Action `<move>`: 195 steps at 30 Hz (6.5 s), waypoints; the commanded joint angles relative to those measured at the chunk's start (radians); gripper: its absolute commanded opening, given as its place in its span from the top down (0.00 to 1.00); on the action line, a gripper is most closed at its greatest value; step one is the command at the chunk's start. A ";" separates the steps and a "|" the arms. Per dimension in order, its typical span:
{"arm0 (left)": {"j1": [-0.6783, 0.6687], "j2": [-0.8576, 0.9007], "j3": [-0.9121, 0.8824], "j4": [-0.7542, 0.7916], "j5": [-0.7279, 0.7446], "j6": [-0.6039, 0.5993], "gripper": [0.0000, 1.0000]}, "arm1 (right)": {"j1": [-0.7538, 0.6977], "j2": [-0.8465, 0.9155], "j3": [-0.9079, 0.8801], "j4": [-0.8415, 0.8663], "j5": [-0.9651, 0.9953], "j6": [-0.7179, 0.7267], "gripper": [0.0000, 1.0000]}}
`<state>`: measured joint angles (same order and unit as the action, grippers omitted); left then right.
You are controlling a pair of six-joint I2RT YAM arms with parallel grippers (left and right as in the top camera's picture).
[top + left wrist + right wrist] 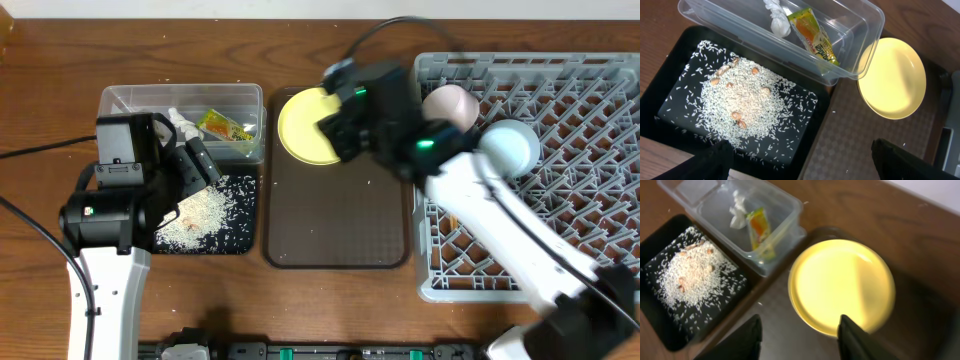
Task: Sort waste into correct bins and load items into the dishwasher rack
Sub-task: 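Move right gripper back to the yellow plate and grasp its edge, then lift the yellow plate with right gripper and stand it in the rack, then open right gripper and withdraw it from the plate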
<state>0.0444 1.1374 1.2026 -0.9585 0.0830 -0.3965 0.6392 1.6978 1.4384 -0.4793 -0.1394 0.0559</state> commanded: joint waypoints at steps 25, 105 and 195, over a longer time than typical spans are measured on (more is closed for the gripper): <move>0.004 0.004 -0.001 0.001 0.003 -0.002 0.09 | 0.105 0.478 0.006 0.227 0.192 0.010 0.42; 0.004 0.004 -0.001 0.001 0.003 -0.002 0.09 | -1.073 -0.426 -0.563 -0.055 -1.048 0.151 0.99; 0.004 0.004 -0.001 0.001 0.003 -0.002 0.09 | -1.070 -0.449 -0.112 -0.510 0.124 -0.016 0.01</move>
<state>0.0444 1.1374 1.2026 -0.9585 0.0830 -0.3965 -0.4290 1.2518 1.3144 -0.9867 -0.0257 0.0551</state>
